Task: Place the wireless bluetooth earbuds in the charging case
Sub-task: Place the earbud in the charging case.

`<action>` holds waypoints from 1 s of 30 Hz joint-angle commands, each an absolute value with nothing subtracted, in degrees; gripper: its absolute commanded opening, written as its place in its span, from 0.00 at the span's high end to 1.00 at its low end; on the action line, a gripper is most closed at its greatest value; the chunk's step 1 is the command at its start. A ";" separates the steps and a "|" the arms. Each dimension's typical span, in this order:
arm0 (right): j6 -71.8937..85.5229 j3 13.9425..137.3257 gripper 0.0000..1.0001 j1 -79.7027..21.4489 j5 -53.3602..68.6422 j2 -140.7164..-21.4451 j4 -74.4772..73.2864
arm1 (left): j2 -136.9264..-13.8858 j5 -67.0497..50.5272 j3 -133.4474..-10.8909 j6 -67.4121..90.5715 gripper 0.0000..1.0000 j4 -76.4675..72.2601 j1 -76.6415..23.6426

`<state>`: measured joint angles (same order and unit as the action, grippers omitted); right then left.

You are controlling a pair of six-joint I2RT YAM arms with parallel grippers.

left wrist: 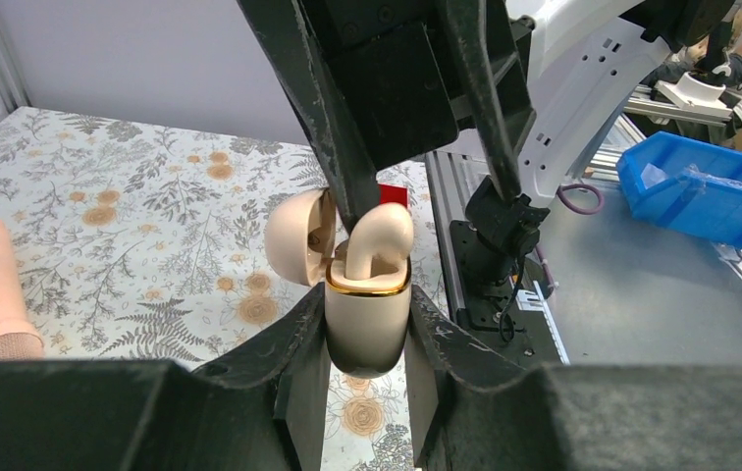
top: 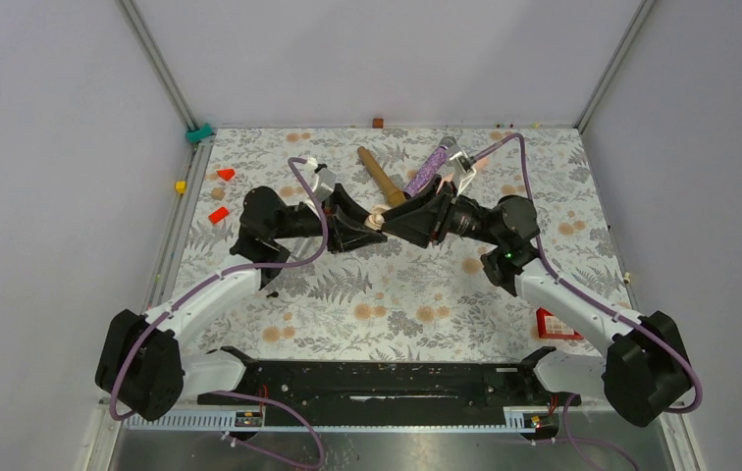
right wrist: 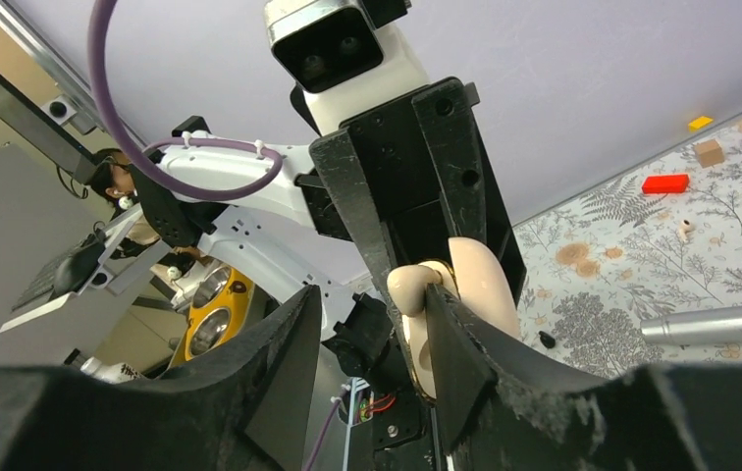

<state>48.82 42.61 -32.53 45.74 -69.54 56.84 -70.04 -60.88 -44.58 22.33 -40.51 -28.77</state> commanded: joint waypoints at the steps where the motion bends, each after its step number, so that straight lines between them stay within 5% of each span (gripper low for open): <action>1: 49.40 46.32 0.49 -32.80 48.39 -66.95 57.47 | -67.26 -62.39 -44.66 22.07 0.97 -44.74 -27.70; 30: 52.66 50.36 0.46 -34.06 52.67 -69.17 59.28 | -67.31 -63.22 -43.59 26.25 0.95 -50.04 -26.80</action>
<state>54.19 48.73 -33.10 52.21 -68.25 58.94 -67.55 -62.37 -43.46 25.10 -45.43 -27.09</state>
